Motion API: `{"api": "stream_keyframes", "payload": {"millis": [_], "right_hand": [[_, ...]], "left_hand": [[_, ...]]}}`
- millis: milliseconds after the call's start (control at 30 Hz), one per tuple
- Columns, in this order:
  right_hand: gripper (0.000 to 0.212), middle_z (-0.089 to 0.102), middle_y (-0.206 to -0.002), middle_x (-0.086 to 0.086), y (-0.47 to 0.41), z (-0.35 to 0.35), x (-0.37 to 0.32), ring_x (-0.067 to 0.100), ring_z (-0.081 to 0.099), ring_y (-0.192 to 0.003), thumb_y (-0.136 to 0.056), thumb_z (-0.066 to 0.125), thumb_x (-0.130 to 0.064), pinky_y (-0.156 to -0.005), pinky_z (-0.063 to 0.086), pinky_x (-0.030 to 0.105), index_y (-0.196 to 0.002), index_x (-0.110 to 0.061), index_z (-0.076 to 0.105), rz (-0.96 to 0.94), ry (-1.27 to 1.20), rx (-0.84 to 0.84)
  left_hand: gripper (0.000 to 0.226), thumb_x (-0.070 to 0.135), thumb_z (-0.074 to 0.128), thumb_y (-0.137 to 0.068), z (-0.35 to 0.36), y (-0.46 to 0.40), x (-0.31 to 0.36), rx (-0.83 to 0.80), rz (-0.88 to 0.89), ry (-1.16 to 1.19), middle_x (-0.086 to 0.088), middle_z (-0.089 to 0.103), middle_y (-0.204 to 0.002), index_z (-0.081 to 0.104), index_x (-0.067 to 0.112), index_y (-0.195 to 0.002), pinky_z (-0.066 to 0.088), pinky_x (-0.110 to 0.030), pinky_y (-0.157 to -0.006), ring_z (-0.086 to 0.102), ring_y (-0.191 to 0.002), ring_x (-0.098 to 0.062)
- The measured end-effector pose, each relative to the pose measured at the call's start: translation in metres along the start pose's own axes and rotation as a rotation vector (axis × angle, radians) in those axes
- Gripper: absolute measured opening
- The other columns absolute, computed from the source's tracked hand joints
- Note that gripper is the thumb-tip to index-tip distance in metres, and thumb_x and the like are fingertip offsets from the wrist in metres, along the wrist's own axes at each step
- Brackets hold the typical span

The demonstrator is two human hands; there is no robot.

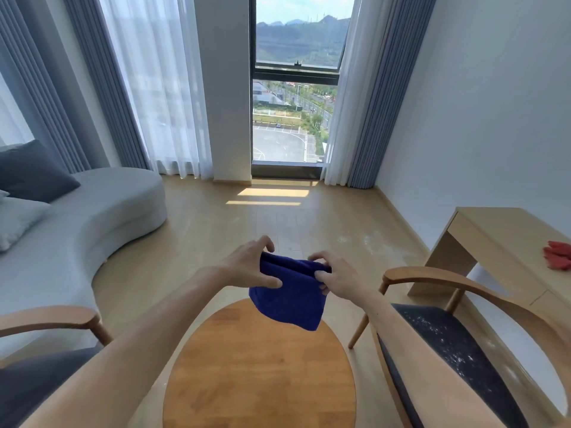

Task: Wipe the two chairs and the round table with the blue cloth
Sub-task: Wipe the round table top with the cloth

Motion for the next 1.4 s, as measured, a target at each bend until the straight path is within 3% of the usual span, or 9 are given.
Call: {"api": "stream_keyframes", "payload": {"millis": [167,367,567,800,867,1033,1133,1300,1400], "right_hand": [[0.033,0.062,-0.102,-0.006,0.003,0.006,-0.008,0.013,0.061,-0.09,-0.08,0.071,-0.029,-0.069,0.048,0.021,-0.11,-0.024,0.057,-0.109,0.156,-0.161],[0.025,0.05,-0.112,-0.007,0.004,-0.01,-0.031,0.018,0.041,-0.104,-0.089,0.056,-0.032,-0.087,0.042,0.035,-0.109,-0.02,0.064,-0.301,0.653,0.111],[0.013,0.064,-0.085,-0.004,0.007,-0.012,-0.025,0.013,0.06,-0.078,-0.091,0.057,-0.02,-0.065,0.048,0.025,-0.101,-0.015,0.065,-0.249,0.257,-0.017],[0.019,0.066,-0.089,-0.009,0.007,-0.013,-0.027,0.009,0.06,-0.081,-0.091,0.056,-0.019,-0.067,0.048,0.018,-0.106,-0.022,0.066,-0.278,0.225,0.007],[0.015,0.066,-0.083,-0.008,0.005,-0.019,-0.026,0.009,0.06,-0.076,-0.089,0.056,-0.02,-0.063,0.047,0.019,-0.1,-0.021,0.066,-0.231,0.233,0.108],[0.014,0.06,-0.068,0.002,0.006,-0.005,-0.035,0.019,0.055,-0.063,-0.086,0.054,-0.019,-0.051,0.041,0.023,-0.078,-0.009,0.06,-0.128,0.227,0.273],[0.013,0.058,-0.07,-0.005,0.006,0.001,-0.032,0.011,0.055,-0.064,-0.083,0.059,-0.026,-0.048,0.036,0.012,-0.076,-0.015,0.056,-0.04,-0.003,0.173],[0.055,0.061,-0.101,-0.006,0.013,0.003,-0.03,0.006,0.058,-0.086,-0.068,0.081,-0.035,-0.061,0.04,0.013,-0.113,-0.022,0.053,-0.105,0.016,-0.007],[0.049,0.058,-0.096,-0.01,0.016,-0.011,-0.021,0.008,0.057,-0.085,-0.073,0.079,-0.022,-0.062,0.039,0.011,-0.114,-0.019,0.053,-0.141,0.012,0.074]], "left_hand": [[0.04,0.051,0.069,-0.078,0.005,-0.005,0.004,0.032,0.015,-0.258,0.003,0.043,-0.103,0.052,0.027,-0.105,0.042,-0.026,-0.069,0.049,-0.084,-0.013],[0.027,0.047,0.051,-0.094,0.003,-0.01,0.014,0.088,0.055,-0.373,0.005,0.049,-0.102,0.062,0.023,-0.1,0.039,-0.028,-0.075,0.048,-0.1,-0.016],[0.029,0.045,0.048,-0.095,-0.005,-0.008,0.03,0.161,0.164,-0.569,0.008,0.055,-0.113,0.068,0.026,-0.105,0.029,-0.032,-0.091,0.035,-0.109,-0.018],[0.026,0.028,0.039,-0.094,0.0,-0.004,0.047,0.181,0.285,-0.679,0.005,0.058,-0.106,0.061,0.025,-0.109,0.028,-0.033,-0.093,0.041,-0.106,-0.019],[0.021,0.027,0.039,-0.092,0.001,-0.003,0.045,0.153,0.215,-0.579,0.003,0.06,-0.096,0.057,0.02,-0.1,0.036,-0.033,-0.092,0.05,-0.096,-0.019],[0.01,0.019,0.047,-0.086,0.01,-0.009,0.037,0.156,-0.259,-0.028,-0.007,0.061,-0.082,0.053,0.011,-0.084,0.045,-0.027,-0.053,0.059,-0.065,-0.019],[0.017,0.012,0.05,-0.08,0.022,-0.005,0.025,0.102,-0.507,0.478,-0.016,0.07,-0.079,0.06,0.002,-0.09,0.06,-0.033,-0.06,0.071,-0.063,-0.028],[0.025,0.002,0.049,-0.081,0.037,-0.001,0.035,0.022,-0.558,1.06,-0.02,0.07,-0.073,0.061,-0.009,-0.1,0.059,-0.033,-0.055,0.071,-0.065,-0.032],[0.031,-0.007,0.038,-0.077,0.043,-0.002,0.042,-0.037,-0.52,1.113,-0.024,0.072,-0.084,0.061,-0.009,-0.098,0.06,-0.036,-0.064,0.073,-0.078,-0.035]]}}
Point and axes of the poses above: each hand's wrist, its own y-axis away from the middle knuckle, its own z-axis out of the palm, x = y × z, the point moved 7 cm from there along -y, towards the middle knuckle
